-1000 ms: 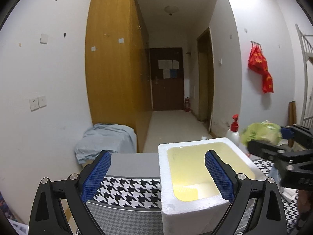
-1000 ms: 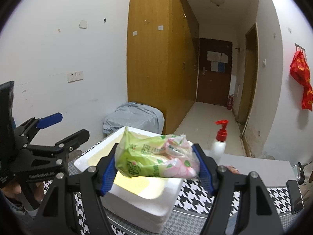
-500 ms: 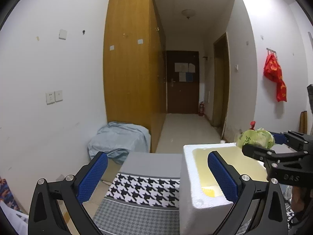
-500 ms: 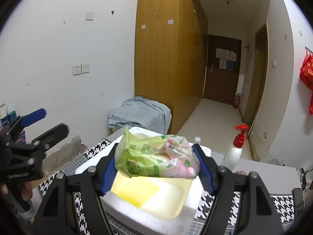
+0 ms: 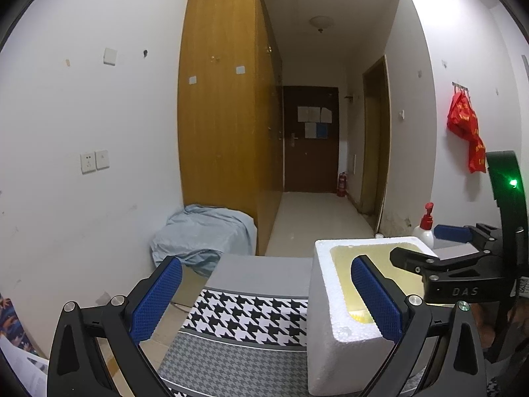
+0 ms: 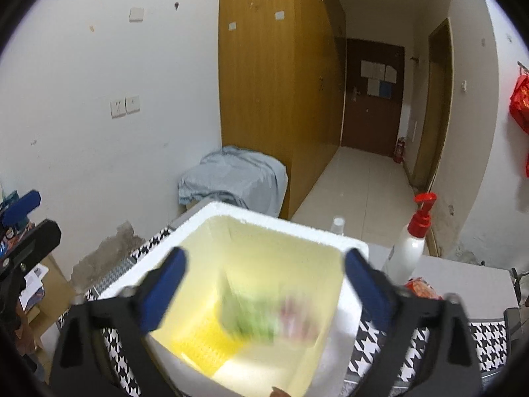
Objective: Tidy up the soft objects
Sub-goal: 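Open the left tool over the box while the right tool drops the snack bag inside, then withdraw both tools from the box toward the mask and sock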
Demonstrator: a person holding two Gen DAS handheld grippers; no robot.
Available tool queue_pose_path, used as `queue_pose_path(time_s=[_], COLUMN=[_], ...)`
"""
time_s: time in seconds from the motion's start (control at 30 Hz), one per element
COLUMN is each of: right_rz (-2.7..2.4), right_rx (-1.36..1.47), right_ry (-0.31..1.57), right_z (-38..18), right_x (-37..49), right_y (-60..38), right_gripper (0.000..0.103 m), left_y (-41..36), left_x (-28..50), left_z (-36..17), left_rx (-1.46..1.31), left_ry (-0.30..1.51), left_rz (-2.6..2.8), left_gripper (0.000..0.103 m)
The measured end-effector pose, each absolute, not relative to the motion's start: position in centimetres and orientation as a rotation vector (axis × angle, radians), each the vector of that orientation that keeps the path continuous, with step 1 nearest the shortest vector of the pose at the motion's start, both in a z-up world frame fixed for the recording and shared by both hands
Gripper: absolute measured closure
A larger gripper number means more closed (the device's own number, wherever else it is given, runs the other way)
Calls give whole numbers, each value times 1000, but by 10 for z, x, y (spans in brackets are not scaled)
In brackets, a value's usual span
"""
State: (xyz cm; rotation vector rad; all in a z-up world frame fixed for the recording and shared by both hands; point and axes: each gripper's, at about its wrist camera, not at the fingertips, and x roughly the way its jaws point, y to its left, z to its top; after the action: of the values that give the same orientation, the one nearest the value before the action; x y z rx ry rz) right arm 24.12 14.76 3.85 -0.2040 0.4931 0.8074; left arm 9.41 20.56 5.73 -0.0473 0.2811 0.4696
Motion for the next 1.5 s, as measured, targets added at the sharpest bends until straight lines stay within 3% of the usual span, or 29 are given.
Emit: queue_pose_path(time_s=[0.53, 1.5], right_rz=[819, 734], right_rx=[-201, -119], right_ry=[475, 409], right_z=[48, 77], right_x=[234, 207], right_y=[136, 41], right_gripper=[0, 0], left_y=[206, 123], left_x=[94, 92], left_z=[58, 81], left_rx=[-59, 20], left_ry=[302, 291], left_rz=[468, 313], left_gripper=[1, 1])
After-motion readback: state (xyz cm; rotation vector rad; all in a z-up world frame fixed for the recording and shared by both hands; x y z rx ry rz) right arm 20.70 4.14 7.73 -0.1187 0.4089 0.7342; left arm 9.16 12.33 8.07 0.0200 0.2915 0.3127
